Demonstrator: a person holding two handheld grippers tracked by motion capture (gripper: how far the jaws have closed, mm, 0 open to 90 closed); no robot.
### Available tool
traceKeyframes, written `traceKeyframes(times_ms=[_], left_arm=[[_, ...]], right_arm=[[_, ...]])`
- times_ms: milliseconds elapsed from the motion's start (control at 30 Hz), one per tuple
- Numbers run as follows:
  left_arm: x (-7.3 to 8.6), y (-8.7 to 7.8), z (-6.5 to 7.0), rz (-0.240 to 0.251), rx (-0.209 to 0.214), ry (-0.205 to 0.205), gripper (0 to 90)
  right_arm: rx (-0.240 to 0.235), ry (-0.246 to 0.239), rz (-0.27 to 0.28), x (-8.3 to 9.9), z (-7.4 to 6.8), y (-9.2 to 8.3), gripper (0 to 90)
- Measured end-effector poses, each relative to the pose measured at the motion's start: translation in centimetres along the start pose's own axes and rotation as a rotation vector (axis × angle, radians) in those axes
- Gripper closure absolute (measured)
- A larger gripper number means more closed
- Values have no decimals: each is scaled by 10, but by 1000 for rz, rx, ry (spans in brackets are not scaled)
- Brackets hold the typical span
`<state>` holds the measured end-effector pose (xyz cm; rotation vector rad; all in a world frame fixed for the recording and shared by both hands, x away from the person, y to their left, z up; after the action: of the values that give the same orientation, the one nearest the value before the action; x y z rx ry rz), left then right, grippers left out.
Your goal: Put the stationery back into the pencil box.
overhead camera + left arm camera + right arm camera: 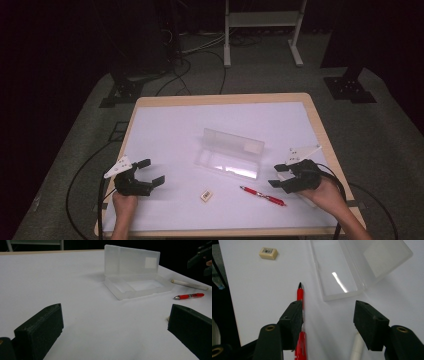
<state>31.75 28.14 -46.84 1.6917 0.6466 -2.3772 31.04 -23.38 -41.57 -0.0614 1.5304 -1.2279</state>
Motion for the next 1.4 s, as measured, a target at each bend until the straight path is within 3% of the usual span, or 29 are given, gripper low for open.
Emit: traceKeyframes(times_ms=[500,733,967,1300,1400], left_arm=[[0,-1,0,3,2,-1,0],[0,-1,0,3,2,-1,0],[0,-1,0,1,1,0,0],[0,0,0,0,2,2,0],[0,0,0,0,1,1,0]], right_arm=[[66,68,-40,24,17,-9,458],[79,66,-82,36,15,-7,520],[97,94,-133,59,13,-2,608],[136,90,-156,76,9,1,729],[130,113,-150,79,10,1,763]])
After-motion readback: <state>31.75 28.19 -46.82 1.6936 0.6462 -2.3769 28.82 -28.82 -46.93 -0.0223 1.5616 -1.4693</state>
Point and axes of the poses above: each handheld gripper's, and its own axes: y roughly forward along the jaws, x roughly out of its underside, z roughly to its right, the point moved 1 cm from there along y, roughly forward along the jaws, and after that the axes turned 15 degrees about x, right-handed, at the moved point
